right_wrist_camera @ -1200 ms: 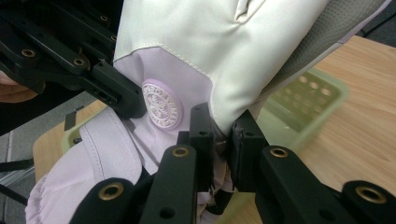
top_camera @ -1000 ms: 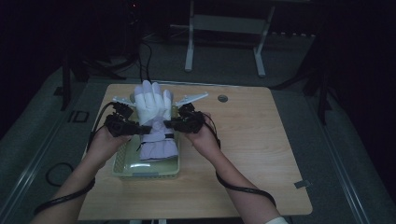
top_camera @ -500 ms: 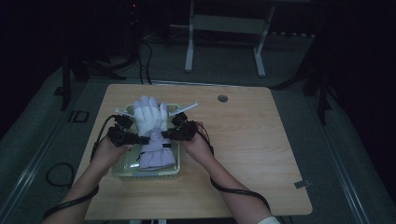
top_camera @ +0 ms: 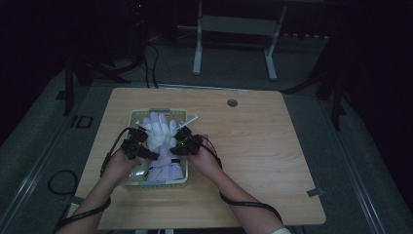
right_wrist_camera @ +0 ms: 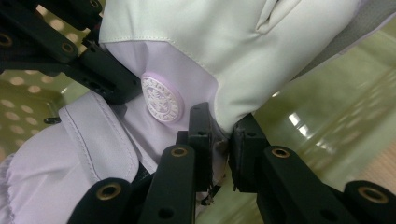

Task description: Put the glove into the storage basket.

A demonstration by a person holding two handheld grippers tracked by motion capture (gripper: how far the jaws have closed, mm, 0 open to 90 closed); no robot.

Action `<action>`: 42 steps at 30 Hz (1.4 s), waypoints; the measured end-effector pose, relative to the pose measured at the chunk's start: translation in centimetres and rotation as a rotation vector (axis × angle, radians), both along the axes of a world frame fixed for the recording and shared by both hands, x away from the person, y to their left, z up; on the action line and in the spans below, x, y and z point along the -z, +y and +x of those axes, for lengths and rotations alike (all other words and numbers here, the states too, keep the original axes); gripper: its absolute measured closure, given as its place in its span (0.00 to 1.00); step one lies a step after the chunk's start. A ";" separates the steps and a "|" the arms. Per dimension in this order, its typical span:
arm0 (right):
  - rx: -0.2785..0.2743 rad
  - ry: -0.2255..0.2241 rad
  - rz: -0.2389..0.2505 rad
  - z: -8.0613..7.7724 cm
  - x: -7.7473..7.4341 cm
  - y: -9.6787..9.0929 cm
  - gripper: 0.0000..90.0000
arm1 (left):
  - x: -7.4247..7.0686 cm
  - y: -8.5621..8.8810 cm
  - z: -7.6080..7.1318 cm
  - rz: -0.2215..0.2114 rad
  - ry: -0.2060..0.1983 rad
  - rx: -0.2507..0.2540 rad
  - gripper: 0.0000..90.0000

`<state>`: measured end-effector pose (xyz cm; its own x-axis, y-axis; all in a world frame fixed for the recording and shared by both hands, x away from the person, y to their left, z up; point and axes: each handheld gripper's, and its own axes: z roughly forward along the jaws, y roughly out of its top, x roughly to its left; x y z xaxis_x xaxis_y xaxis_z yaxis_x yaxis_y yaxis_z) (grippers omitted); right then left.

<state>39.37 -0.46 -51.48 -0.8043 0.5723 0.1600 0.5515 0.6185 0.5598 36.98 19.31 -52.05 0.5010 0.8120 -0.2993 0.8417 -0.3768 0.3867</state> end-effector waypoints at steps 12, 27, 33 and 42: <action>0.014 -0.050 0.057 -0.1 -1.0 -1.2 0.68 | 0.3 -1.1 0.2 0.105 -0.018 -0.014 0.69; -0.047 -0.105 0.234 -0.5 -2.8 -5.3 0.22 | -2.4 0.0 -2.0 0.101 -0.290 -0.104 0.02; -0.057 -0.130 0.243 -0.6 -2.7 -6.7 0.17 | -3.6 -1.0 -3.9 -0.102 -0.369 -0.120 0.02; -0.041 -0.135 0.244 -0.7 -2.8 -9.1 0.16 | -4.4 -5.0 -5.7 -0.165 -0.405 -0.015 0.02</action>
